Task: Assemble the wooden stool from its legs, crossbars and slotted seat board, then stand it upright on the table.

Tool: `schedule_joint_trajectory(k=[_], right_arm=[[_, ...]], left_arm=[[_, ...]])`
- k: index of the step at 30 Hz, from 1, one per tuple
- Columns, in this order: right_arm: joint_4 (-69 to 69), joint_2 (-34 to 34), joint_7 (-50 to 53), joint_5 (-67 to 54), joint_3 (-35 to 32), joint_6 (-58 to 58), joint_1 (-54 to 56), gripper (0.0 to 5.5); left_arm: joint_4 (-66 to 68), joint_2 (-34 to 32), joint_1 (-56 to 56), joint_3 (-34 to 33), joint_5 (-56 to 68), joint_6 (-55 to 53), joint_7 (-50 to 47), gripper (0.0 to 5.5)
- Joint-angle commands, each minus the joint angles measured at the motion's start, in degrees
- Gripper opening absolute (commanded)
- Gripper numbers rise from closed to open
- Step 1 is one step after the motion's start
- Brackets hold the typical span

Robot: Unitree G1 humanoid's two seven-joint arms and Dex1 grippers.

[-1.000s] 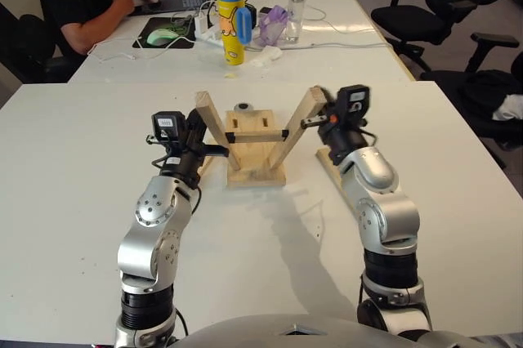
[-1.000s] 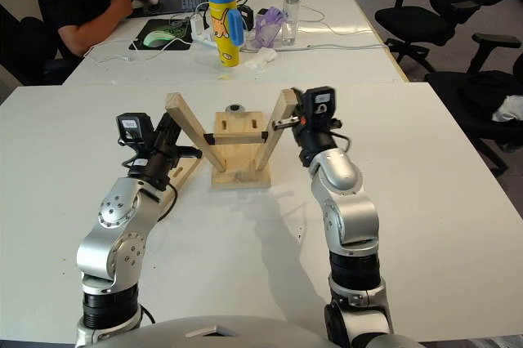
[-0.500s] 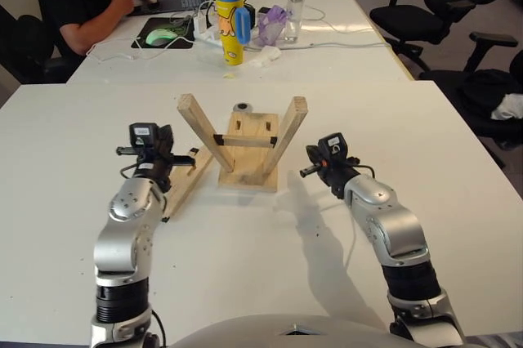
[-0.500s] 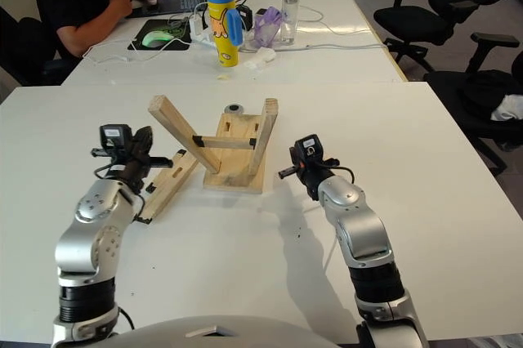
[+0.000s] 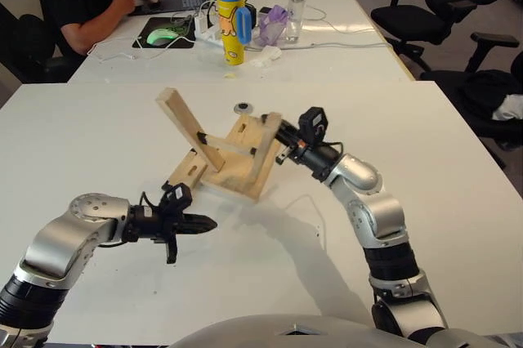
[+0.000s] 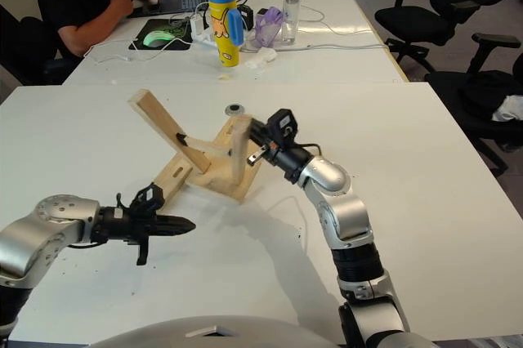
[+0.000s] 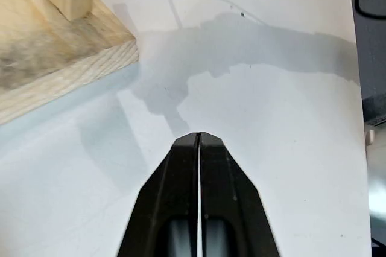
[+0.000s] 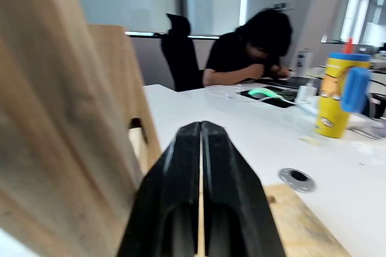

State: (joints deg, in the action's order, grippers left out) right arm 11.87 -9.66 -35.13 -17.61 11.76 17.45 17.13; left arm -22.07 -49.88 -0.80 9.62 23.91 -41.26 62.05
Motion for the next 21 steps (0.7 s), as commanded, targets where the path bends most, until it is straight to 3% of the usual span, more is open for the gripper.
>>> schedule_joint_trajectory(k=[1, 7, 12, 17, 21], right_arm=[[2.49, -0.27, -3.52, -0.76, 3.87, -0.36, -0.36, 0.00], [7.37, 0.21, -5.63, -1.49, 10.86, 3.66, 0.51, 0.00], [8.76, 0.35, -4.21, -0.91, 11.91, 5.55, 0.15, 0.00], [-1.73, -9.30, 0.91, 11.16, 8.06, 4.56, 1.87, 0.00], [-12.82, -14.21, -1.47, 18.70, 11.39, 0.74, 4.47, 0.00]], left_arm=[[3.66, -0.33, -1.72, 5.32, -7.30, 3.71, -2.49, 0.03], [4.95, 0.40, -2.65, 7.28, -9.27, 4.94, -2.50, 0.03], [5.25, 0.57, -2.26, 7.69, -9.83, 5.51, -2.66, 0.03], [4.79, 1.26, -1.23, 7.77, -10.95, 5.85, -4.55, 0.03], [5.07, 2.07, -1.42, 8.43, -11.61, 5.99, -5.49, 0.03]])
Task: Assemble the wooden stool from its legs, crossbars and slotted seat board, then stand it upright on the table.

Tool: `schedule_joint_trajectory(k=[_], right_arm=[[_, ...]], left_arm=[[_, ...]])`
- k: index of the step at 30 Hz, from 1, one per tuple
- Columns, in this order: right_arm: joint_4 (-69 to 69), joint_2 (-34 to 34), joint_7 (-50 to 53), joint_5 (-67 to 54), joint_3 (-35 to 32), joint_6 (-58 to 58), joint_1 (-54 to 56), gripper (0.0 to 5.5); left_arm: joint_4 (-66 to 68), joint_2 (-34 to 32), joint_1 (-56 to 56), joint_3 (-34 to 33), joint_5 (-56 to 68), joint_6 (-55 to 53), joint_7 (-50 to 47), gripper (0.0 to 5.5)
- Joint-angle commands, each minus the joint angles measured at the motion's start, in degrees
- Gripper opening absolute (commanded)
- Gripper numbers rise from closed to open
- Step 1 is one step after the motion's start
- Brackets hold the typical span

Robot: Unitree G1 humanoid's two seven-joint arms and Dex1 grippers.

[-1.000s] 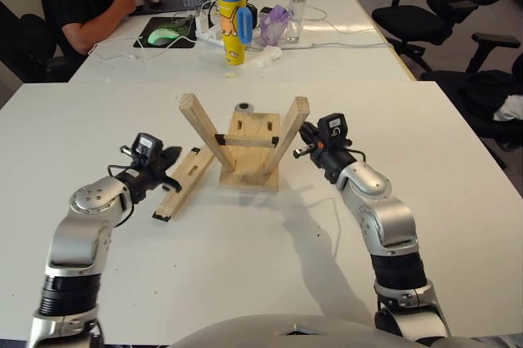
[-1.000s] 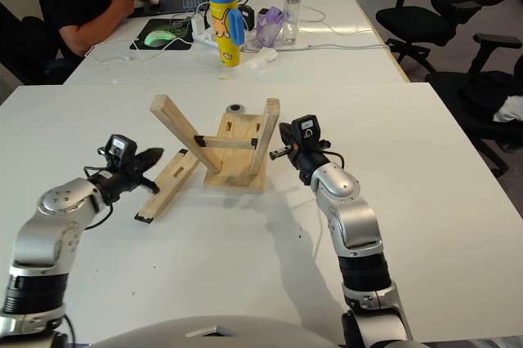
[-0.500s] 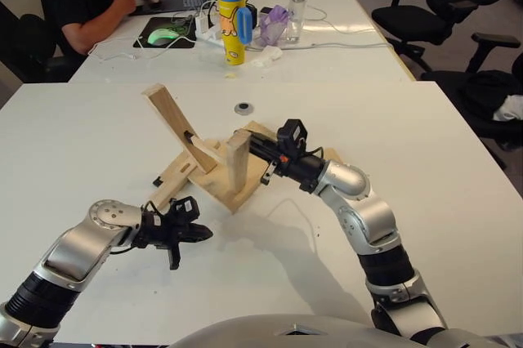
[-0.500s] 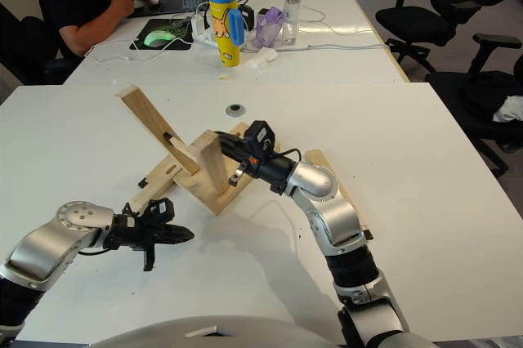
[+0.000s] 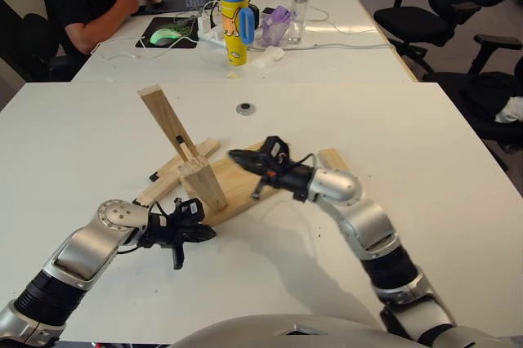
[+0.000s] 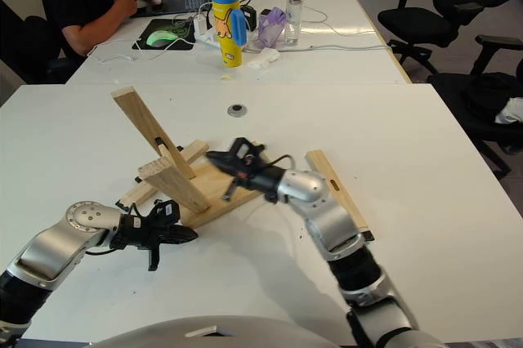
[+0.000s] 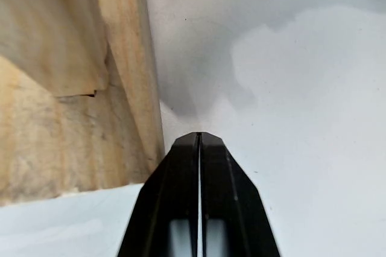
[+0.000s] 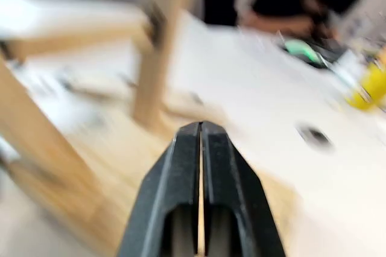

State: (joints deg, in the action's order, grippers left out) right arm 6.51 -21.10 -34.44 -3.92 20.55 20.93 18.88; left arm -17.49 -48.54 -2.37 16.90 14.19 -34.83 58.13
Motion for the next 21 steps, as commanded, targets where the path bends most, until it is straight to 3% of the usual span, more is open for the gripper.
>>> schedule_joint_trajectory(k=[1, 8, 13, 21], right_arm=[[-9.53, -2.95, -2.84, 6.09, 3.48, -3.08, 3.23, 0.00], [-13.74, -8.77, -12.33, 15.91, 13.12, -0.15, 3.85, 0.00], [-2.63, -14.22, -23.55, 12.32, 15.67, 5.23, 0.37, 0.00], [-0.48, -6.49, -18.03, 10.79, 15.20, 4.48, -0.20, 0.00]], left_arm=[[0.75, 0.99, -0.20, 1.42, -2.41, -0.19, -1.93, 0.03], [3.37, 4.07, -3.42, 1.56, -5.43, 1.10, -5.94, 0.03], [11.20, 10.94, -9.30, 0.42, -10.31, 3.13, -15.42, 0.03], [19.64, 19.54, -15.39, 1.71, -13.66, 3.52, -21.59, 0.03]])
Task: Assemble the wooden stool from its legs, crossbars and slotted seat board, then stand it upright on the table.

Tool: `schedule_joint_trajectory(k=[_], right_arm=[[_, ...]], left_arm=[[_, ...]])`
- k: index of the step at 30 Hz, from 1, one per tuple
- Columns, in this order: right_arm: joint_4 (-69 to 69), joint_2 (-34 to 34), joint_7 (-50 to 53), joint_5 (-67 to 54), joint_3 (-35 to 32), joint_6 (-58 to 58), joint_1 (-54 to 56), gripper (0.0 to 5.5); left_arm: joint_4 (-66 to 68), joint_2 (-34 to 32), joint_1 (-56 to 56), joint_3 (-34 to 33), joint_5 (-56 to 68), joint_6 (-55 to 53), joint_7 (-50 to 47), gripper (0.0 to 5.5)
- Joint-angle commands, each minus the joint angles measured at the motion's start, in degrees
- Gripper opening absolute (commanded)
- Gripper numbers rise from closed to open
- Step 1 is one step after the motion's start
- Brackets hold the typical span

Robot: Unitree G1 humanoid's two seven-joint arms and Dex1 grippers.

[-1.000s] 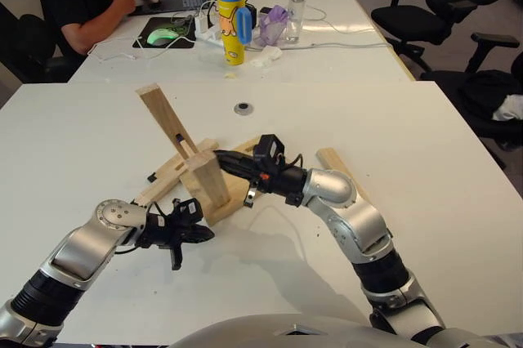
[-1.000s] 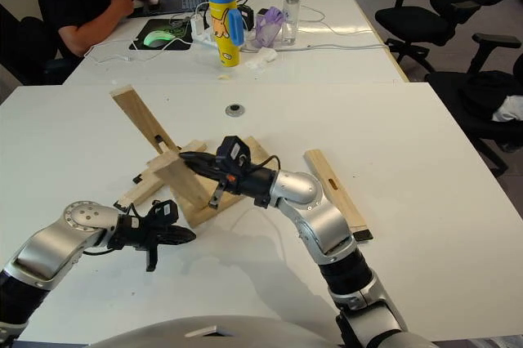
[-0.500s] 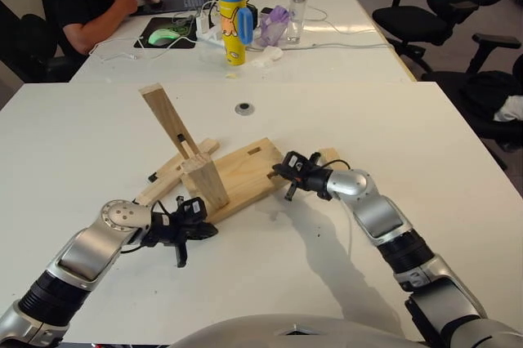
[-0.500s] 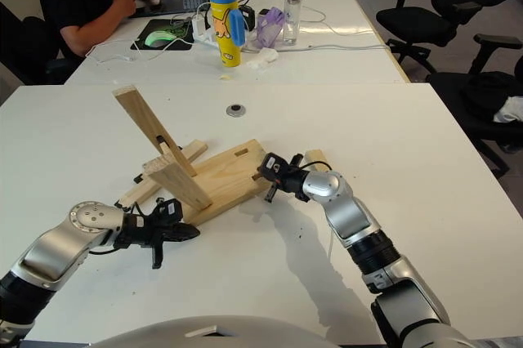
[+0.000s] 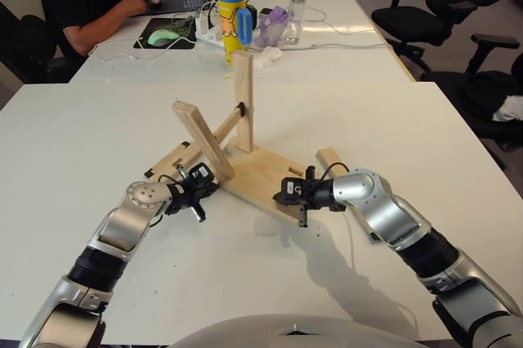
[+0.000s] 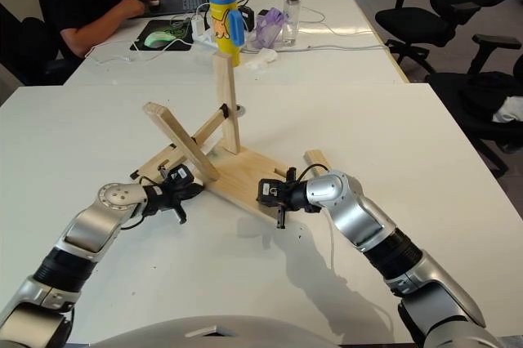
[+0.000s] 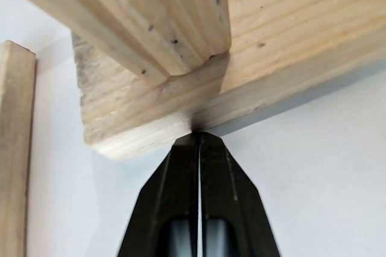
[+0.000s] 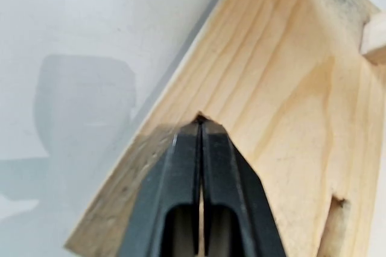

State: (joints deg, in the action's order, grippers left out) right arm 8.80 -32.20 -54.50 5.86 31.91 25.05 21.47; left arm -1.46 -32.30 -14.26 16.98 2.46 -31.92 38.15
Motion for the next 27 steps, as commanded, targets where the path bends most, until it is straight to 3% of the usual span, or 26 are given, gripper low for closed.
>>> schedule_joint_trajectory(k=[1, 9, 16, 19, 22, 27], right_arm=[[-3.05, 5.87, 3.11, 1.24, 4.01, 0.39, -2.99, 0.00], [1.52, 12.22, 9.89, 2.18, 3.00, 6.56, -3.19, 0.00], [7.70, 25.26, 19.58, -13.19, -16.91, 9.04, -4.38, 0.00], [9.56, 25.42, 21.76, -14.80, -20.08, 8.51, -5.73, 0.00], [10.66, 22.84, 23.47, -14.68, -22.00, 10.20, -8.93, 0.00], [10.21, 17.29, 24.23, -14.03, -25.12, 10.56, -14.18, 0.00]], left_arm=[[4.79, 4.38, -4.33, 1.79, -2.34, 1.08, -2.06, 0.03], [16.93, 10.32, -10.86, 3.23, -6.40, 7.46, -4.00, 0.03], [14.47, 7.20, -9.69, -2.11, -6.68, 10.26, -5.43, 0.03], [6.31, 5.74, -7.01, -8.63, -3.83, 8.97, -6.58, 0.03], [-1.40, 1.80, -4.89, -15.21, -0.95, 4.27, -5.48, 0.40], [7.77, -8.05, -7.95, -18.89, -0.57, 5.80, 1.14, 1.21]])
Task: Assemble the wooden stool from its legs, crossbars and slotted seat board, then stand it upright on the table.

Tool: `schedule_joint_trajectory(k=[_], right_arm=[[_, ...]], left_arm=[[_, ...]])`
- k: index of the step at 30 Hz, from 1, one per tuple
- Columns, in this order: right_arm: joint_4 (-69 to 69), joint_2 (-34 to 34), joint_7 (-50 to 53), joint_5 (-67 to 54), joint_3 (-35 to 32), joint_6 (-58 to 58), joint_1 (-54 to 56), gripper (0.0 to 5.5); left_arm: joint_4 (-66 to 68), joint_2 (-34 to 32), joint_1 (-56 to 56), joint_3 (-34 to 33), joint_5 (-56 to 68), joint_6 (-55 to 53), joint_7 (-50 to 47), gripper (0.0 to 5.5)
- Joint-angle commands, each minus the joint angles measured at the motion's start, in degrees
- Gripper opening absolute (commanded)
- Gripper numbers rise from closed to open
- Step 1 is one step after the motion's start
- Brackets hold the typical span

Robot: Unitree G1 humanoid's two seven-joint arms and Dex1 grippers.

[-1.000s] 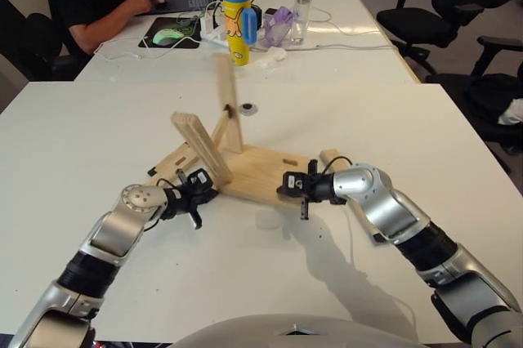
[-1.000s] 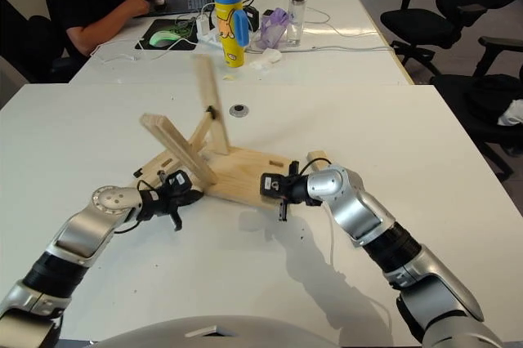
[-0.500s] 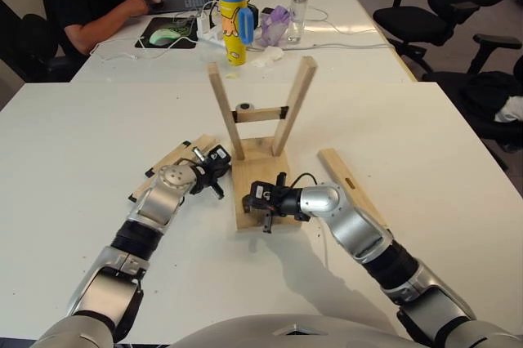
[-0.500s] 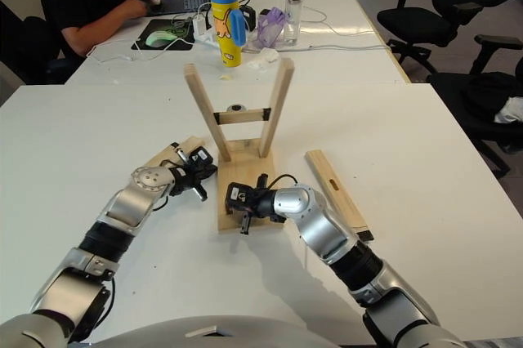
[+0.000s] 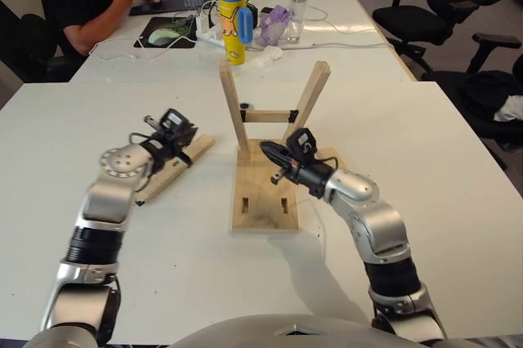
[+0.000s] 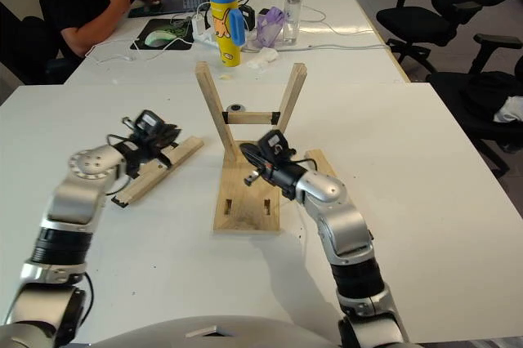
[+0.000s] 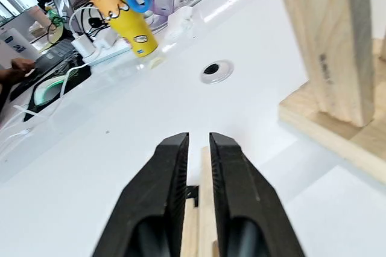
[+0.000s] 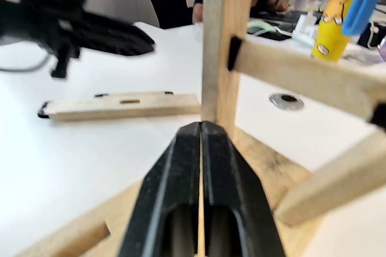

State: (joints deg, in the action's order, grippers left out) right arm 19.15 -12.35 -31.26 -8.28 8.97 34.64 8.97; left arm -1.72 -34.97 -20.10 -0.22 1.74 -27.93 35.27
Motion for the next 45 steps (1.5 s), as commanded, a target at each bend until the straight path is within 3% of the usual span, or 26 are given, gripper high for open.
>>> schedule_joint_trajectory(k=[1, 9, 16, 23, 37, 45], right_arm=[[-1.09, -3.19, 1.23, 0.30, -2.47, 0.98, -1.38, 0.00], [-4.78, -3.37, 1.24, -0.69, -1.65, 0.83, 2.18, 0.00], [-4.75, -3.35, 0.84, -2.14, -0.67, 1.41, 3.28, 0.00], [-4.68, -3.30, 1.03, -2.29, 0.44, 2.05, 3.85, 0.00], [-5.16, -3.29, 0.97, -2.82, 1.63, 2.46, 3.39, 0.00], [-4.14, -2.78, 1.30, -3.27, 1.51, 0.36, 3.03, 0.00]], left_arm=[[13.18, -6.59, -3.20, -2.31, 1.18, 2.79, 6.58, 1.33], [43.81, -9.79, -11.59, -0.37, 1.30, 13.09, 20.57, 2.43], [51.75, -9.20, -13.42, 1.67, 0.72, 17.33, 29.11, 2.43], [55.34, -8.14, -13.70, 4.75, -2.81, 21.44, 28.51, 2.43], [61.17, -2.85, -15.65, 4.47, -3.92, 21.21, 20.48, 2.43], [58.76, -2.21, -11.52, 7.83, -5.92, 23.87, 20.09, 1.30]])
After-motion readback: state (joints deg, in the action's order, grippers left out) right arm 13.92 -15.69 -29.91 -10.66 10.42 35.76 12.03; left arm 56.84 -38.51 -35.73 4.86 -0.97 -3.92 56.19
